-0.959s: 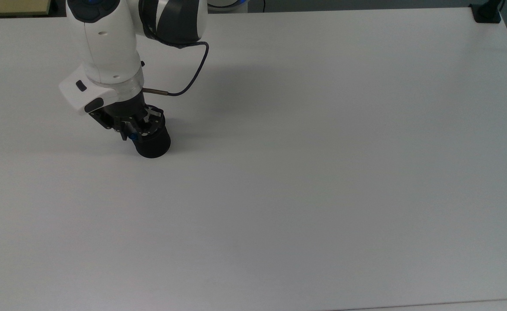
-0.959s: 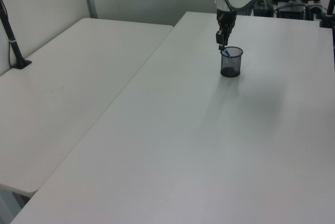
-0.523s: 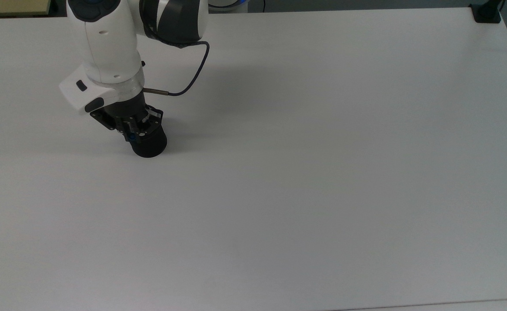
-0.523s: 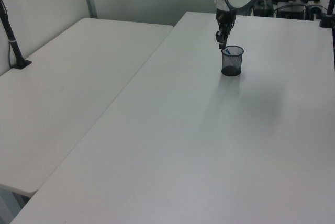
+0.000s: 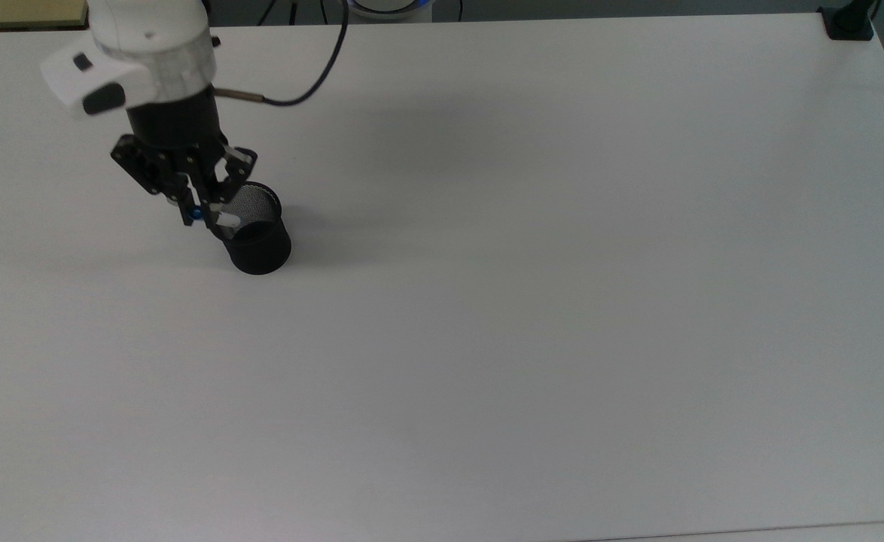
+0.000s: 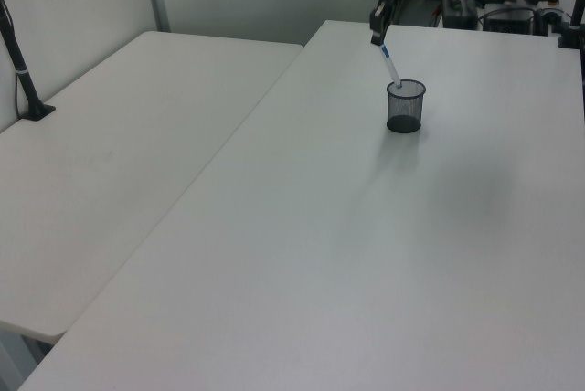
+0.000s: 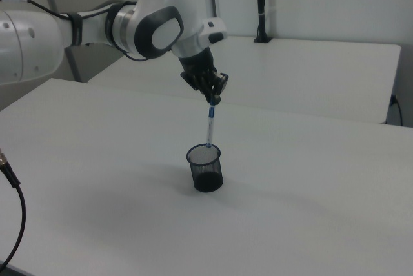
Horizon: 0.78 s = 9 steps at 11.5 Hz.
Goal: Remove the marker
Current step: 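Lift the blue marker straight up out of the mesh cup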
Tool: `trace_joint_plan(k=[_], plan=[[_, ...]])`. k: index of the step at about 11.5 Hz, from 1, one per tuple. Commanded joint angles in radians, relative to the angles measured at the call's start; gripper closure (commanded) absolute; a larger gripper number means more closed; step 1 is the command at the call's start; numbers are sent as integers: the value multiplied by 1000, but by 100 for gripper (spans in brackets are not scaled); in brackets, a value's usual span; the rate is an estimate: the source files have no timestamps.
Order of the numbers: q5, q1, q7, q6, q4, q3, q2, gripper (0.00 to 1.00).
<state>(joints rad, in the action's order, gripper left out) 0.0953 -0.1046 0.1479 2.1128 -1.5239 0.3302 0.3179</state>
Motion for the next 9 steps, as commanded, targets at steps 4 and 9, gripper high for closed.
trace_joint_plan(k=[4, 9], plan=[[43, -27, -4, -163, 39, 10, -102, 97], [81, -168, -68, -313, 39, 1, -85, 97]])
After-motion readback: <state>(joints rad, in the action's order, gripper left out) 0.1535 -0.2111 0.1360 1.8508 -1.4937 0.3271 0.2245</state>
